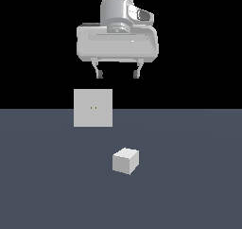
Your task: Plug the charger into the wall socket.
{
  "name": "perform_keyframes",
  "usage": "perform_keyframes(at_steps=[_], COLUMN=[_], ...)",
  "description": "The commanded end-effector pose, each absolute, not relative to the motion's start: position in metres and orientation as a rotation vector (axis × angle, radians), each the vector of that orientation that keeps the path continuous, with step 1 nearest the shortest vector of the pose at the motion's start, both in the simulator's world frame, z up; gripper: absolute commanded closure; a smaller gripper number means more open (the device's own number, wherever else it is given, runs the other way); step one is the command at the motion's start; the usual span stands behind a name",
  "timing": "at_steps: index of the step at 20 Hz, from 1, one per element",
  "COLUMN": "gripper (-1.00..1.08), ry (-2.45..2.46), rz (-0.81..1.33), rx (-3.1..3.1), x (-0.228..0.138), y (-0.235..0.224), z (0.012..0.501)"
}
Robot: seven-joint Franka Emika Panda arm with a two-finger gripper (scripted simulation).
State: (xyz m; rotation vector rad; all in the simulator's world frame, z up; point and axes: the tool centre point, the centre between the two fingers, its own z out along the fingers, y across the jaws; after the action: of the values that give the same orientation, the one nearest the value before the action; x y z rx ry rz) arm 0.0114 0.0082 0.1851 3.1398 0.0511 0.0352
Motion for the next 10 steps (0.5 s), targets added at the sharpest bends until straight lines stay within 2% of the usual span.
perform_keyframes(at_steps=[1, 10], gripper=[-0.92, -0.92], ry=[0.051, -0.016], rz=[0.035, 0.053], rx=[3.14, 3.137], x=[0.0114, 0.0022], y=[0.0082, 0.0046], z=[0.1851, 0.1758])
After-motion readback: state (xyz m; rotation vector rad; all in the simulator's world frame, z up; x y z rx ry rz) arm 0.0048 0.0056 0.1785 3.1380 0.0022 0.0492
